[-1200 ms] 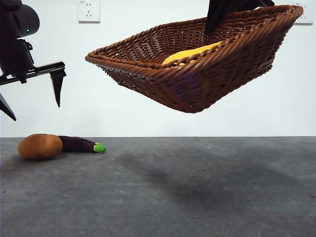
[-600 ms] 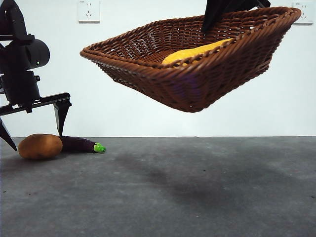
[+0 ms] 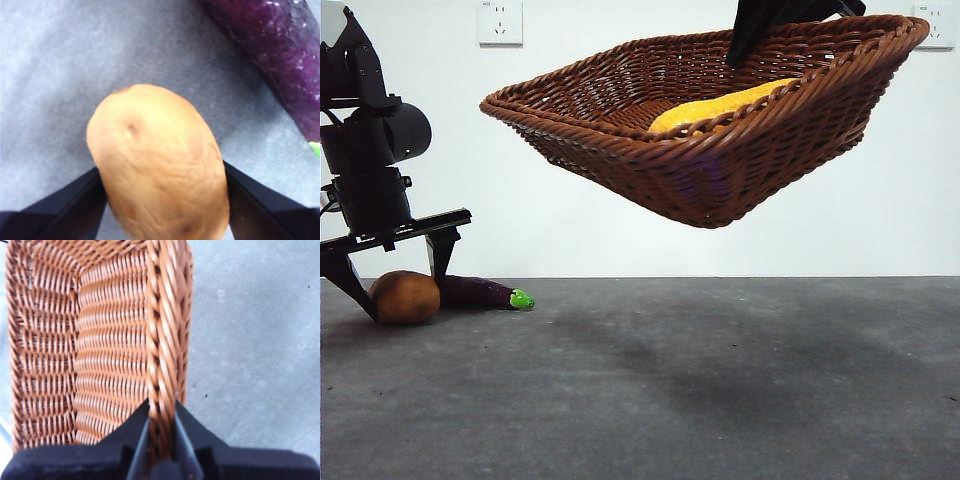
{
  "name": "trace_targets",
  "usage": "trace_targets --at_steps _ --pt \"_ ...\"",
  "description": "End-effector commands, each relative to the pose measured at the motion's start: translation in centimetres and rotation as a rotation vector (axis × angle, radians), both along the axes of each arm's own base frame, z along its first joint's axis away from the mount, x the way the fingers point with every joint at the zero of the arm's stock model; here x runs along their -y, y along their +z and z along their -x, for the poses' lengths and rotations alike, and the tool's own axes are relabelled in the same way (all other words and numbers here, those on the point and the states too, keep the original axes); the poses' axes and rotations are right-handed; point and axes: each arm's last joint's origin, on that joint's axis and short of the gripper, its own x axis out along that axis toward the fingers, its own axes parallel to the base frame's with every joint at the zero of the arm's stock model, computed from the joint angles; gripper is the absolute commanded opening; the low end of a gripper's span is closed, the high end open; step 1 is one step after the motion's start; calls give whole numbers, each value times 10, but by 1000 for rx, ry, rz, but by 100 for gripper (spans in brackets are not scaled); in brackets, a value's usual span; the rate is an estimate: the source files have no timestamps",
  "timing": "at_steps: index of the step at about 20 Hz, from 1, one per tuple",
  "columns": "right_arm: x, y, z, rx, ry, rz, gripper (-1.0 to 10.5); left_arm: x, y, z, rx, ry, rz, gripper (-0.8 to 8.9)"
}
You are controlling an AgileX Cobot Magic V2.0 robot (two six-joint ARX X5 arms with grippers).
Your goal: Help me put the vegetables on the table into the basket
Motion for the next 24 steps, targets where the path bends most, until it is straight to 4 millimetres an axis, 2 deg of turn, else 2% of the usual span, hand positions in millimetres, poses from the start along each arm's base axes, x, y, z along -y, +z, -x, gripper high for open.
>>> trace_targets --at_steps 1,3,5,7,10,13,15,18,19,21,24 --pt "0 3 2 15 8 -18 -8 1 -8 0 -25 -54 -20 -15" --pt "0 3 2 13 4 -20 -8 0 -8 3 -45 -128 -49 -8" --pt "0 3 2 10 -2 -22 -8 0 1 7 -38 -195 -77 -8" --pt "0 3 2 0 -18 -28 -8 0 27 11 56 -271 -116 -8" --pt "0 3 2 -22 -50 -41 -8 -1 85 30 246 -448 -219 -9" --pt "0 1 1 -37 -63 -32 -8 3 144 66 445 -679 -218 -8" --pt "0 -5 0 -64 -78 -4 -8 12 176 100 563 -872 -163 -8" --pt "-3 -12 -6 -98 -88 -5 -8 36 210 163 635 -1165 -227 -8" --pt "-4 -14 -8 -115 -78 -16 -8 46 220 180 682 -1216 -227 -8" --pt "-9 -19 -10 -162 -54 -55 -8 64 232 204 766 -1325 -232 -8" --pt "-17 -24 -10 -198 -27 -69 -8 103 219 219 687 -1562 -212 -8"
